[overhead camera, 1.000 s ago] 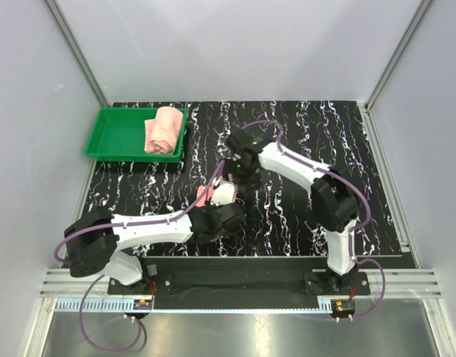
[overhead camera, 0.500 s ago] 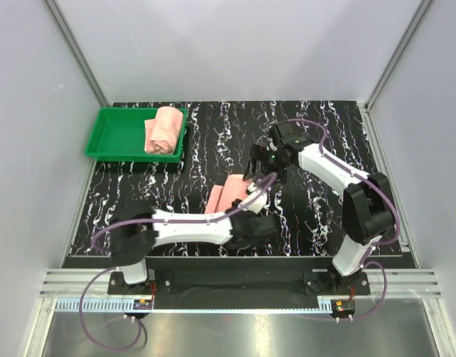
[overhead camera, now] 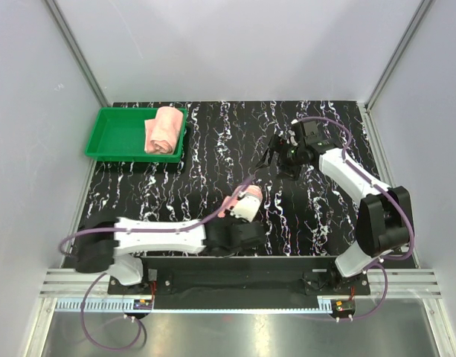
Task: Roll the towels
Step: Roll the towel
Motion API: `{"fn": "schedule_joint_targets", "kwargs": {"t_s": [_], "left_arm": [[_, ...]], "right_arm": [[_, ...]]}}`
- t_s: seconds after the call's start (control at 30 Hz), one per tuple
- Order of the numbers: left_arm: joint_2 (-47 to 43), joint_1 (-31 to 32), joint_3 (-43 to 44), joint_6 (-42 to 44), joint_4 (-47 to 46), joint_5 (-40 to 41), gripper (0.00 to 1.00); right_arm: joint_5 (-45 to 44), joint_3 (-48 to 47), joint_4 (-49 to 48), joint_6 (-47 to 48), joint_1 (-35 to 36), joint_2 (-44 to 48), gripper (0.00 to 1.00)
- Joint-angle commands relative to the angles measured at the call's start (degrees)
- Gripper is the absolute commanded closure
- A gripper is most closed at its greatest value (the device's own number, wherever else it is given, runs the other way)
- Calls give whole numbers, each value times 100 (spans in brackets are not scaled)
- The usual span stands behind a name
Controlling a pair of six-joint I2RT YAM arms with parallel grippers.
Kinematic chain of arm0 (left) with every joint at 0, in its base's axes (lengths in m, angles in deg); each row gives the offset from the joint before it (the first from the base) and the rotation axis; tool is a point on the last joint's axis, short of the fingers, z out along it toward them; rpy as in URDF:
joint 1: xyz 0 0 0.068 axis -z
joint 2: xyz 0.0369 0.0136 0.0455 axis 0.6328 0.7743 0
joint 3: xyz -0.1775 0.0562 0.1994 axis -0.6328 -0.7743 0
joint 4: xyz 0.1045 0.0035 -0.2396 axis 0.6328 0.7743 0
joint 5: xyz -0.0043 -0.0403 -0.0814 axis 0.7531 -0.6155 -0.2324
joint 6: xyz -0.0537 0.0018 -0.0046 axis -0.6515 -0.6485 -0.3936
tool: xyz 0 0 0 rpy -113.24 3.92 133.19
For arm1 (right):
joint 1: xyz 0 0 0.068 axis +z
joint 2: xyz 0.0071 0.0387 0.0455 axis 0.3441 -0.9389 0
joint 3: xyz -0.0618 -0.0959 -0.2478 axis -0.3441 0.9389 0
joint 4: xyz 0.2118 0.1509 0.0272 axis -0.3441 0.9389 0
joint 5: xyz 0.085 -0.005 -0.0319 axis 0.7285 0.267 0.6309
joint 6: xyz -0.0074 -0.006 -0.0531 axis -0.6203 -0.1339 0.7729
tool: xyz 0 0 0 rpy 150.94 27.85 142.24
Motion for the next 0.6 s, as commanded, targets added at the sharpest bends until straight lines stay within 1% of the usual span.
{"fn": "schedule_joint_targets", "kwargs": {"t_s": [0.0, 0.03, 0.07, 0.1, 0.2, 0.43, 0.57], "left_arm": [[-844, -97, -704, 184, -1527, -704, 91], [-994, -202, -967, 175, -2008, -835, 91], [-1126, -264, -1205, 140, -2256, -1089, 91], [-1327, -386, -1633, 18, -2633, -1170, 91], [-1531, -501, -2076, -124, -2917, -1320, 91], [-1610, -519, -2375, -256, -3391, -1443, 92], [-1873, -782, -2937, -484, -4155, -1987, 92]], "right_arm": [[290, -27, -140, -74, 24, -14, 4], [333, -10, -167, -92, 15, -49, 4], [351, -1, -167, -92, 15, -84, 4], [386, -1, -158, -92, 15, -102, 4], [404, 26, -149, -74, 15, -129, 4], [140, 201, -237, -127, 15, 204, 5], [271, 553, -606, -259, 24, 468, 5]]}}
